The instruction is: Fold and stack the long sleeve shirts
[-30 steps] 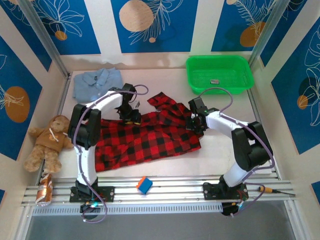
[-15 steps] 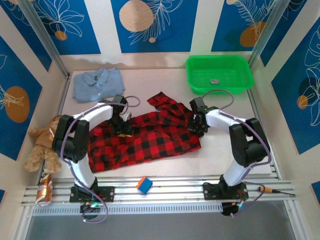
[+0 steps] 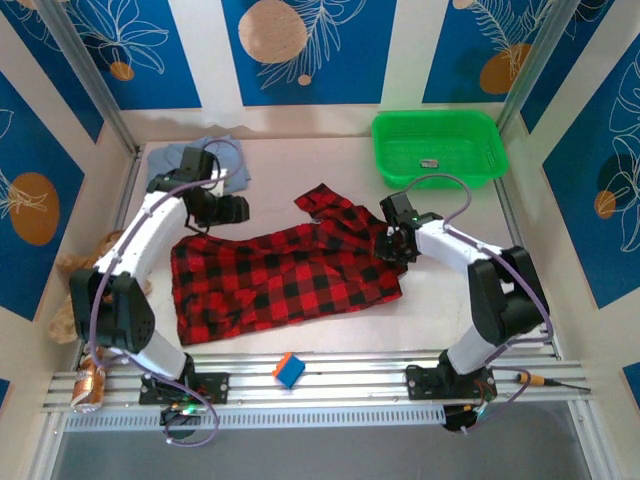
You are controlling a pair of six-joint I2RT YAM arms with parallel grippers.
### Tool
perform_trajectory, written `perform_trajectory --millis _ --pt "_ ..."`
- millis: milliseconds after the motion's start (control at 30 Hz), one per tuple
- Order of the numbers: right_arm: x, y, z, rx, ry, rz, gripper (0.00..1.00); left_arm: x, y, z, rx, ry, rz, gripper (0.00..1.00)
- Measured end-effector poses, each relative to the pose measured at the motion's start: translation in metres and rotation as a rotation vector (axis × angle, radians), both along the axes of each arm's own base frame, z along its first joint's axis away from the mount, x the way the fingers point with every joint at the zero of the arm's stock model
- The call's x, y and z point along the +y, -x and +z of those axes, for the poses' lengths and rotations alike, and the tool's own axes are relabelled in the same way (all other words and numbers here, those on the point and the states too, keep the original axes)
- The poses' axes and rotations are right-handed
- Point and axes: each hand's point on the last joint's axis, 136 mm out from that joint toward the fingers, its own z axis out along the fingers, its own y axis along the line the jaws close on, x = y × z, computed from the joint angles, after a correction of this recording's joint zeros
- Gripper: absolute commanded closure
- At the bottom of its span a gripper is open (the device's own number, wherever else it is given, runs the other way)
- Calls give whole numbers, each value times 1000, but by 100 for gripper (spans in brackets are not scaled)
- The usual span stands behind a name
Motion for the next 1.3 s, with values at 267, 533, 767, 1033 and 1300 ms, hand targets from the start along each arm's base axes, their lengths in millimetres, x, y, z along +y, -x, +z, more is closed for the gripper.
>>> perform_trajectory --millis 267,533,767,1033,1300 --pt "69 -2 79 -190 -135 177 46 14 -29 -81 178 -126 -41 35" --pt "204 -50 96 -185 -317 350 70 12 -24 -101 222 -119 -86 41" --pt "249 -70 4 25 -323 301 78 17 5 -127 320 -109 -96 51" --pt "247 -75 -31 138 -280 151 85 24 46 -130 366 -102 -79 57" --pt "229 -83 -38 153 -245 -25 86 34 103 -129 365 -92 -14 62"
